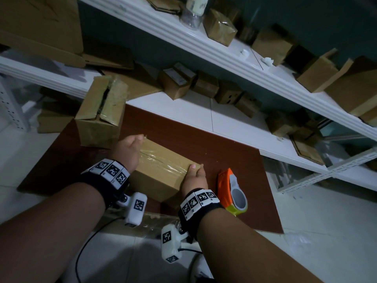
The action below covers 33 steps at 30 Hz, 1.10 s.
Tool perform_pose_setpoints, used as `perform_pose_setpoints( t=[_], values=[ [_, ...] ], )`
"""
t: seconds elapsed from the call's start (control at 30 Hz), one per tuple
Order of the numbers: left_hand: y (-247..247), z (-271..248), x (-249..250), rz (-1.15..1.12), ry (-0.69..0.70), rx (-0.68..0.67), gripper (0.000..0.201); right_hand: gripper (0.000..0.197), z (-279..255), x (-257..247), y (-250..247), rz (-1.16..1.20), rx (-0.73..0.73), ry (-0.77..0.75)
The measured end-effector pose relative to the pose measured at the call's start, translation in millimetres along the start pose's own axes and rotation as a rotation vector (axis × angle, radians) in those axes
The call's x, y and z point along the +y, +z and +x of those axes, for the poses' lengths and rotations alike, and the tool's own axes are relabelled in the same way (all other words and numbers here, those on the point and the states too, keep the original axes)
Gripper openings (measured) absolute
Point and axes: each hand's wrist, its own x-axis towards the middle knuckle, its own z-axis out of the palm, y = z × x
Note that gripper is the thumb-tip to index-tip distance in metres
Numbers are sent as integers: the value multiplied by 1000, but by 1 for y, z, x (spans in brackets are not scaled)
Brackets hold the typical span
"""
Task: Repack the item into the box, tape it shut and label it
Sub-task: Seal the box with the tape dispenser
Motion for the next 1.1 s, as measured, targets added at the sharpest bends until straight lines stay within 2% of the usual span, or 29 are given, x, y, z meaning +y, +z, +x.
perform_pose_setpoints(
  t=[0.13, 0.27, 0.43, 0.5, 0.6, 0.67, 0.77, 0.83, 0.9, 0.97, 1.03, 1.07, 1.1],
  values=[
    [1, -1, 1, 70, -15, -57, 47, 58, -6, -1, -4, -21, 4, -51],
    [3, 5, 1, 84, -6, -20, 39, 42, 3, 4, -1, -6, 20, -105],
    [5, 8, -4, 65, -37, 33, 39, 33, 11, 8, -2, 19, -42, -12],
    [3, 5, -4, 27, -50, 62, 44, 36, 12, 8, -2, 8, -44, 4],
    [2, -2, 0, -125, -72, 99, 36, 39, 9, 9, -4, -2, -19, -4],
    [1, -6, -1, -162, -49, 103, 50, 40, 8, 5, -4, 8, -12, 18],
    [2, -13, -10, 83, -13, 123, 71, 46, 8, -5, -6, 81, 21, 116],
    [5, -17, -14, 212, -33, 141, 79, 47, 10, -4, -8, 75, -27, 81],
    [8, -17, -20, 143, -65, 164, 71, 46, 11, 3, -12, 9, -102, 48],
    [13, -16, -22, 53, -17, 160, 51, 48, 12, 8, -24, 10, -112, 48],
    [18, -16, -20, 51, 47, 150, 35, 47, 18, 9, -46, 4, -9, 6],
    [21, -16, -19, 53, 57, 131, 36, 43, 25, 11, -58, -19, 66, -11],
    [25, -16, -19, 47, 28, 81, 47, 38, 30, 14, -69, -43, 141, -27]
  ],
)
